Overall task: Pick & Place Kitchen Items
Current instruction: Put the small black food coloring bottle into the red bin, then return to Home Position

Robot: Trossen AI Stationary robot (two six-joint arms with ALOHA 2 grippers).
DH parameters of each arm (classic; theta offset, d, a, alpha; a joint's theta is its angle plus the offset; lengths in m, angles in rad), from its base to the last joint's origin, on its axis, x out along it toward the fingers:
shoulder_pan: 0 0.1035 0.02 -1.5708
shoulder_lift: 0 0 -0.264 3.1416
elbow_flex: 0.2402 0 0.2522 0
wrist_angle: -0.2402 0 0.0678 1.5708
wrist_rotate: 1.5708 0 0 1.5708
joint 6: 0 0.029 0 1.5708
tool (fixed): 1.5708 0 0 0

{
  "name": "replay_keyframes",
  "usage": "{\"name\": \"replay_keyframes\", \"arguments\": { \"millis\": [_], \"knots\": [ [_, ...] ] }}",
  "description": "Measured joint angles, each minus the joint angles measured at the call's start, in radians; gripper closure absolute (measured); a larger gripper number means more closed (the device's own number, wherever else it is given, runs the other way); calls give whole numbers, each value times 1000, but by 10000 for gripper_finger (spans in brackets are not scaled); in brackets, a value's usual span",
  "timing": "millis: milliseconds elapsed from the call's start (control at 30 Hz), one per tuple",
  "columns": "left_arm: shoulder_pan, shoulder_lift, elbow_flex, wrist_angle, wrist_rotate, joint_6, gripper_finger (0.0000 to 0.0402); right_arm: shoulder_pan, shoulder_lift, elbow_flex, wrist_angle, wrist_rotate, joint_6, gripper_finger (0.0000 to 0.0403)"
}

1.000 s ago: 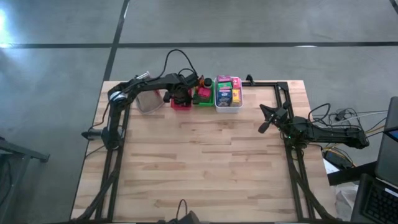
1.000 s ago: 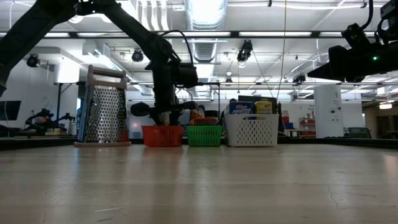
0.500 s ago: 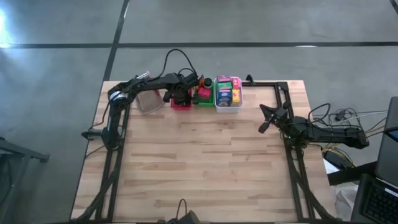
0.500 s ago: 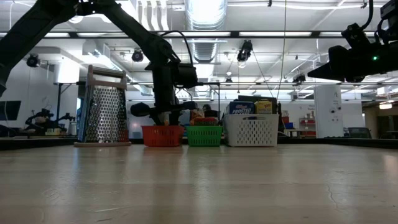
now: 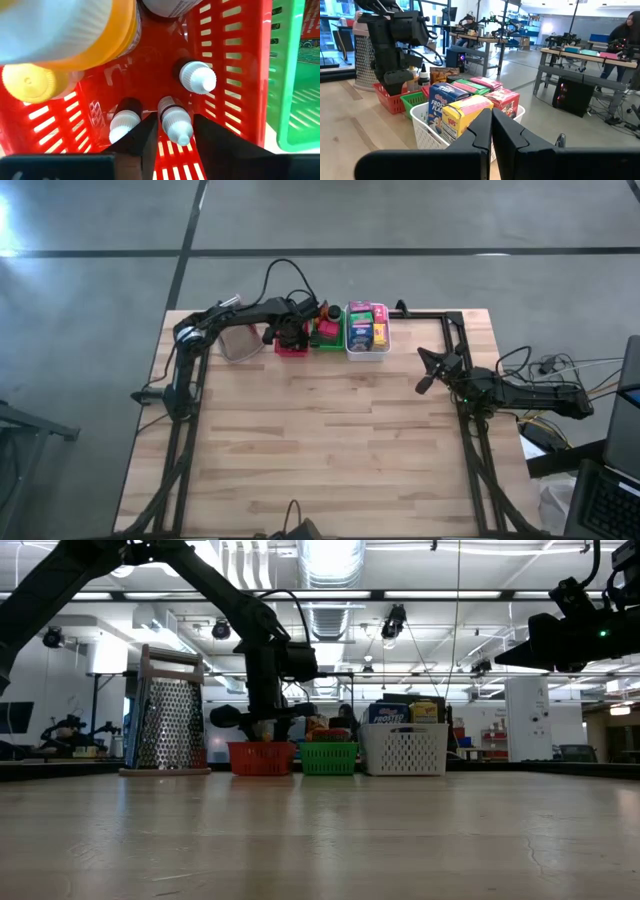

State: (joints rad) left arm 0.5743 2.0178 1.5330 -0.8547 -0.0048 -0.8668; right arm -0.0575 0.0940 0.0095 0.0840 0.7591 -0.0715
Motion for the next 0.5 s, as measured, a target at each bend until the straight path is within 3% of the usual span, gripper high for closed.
{"name": "replay_keyframes", "arguments": {
  "millis": [500],
  "knots": [
    [-1, -6, 16, -28, 0, 0, 255, 0, 0, 0, 0, 0, 0, 394]
  ]
}}
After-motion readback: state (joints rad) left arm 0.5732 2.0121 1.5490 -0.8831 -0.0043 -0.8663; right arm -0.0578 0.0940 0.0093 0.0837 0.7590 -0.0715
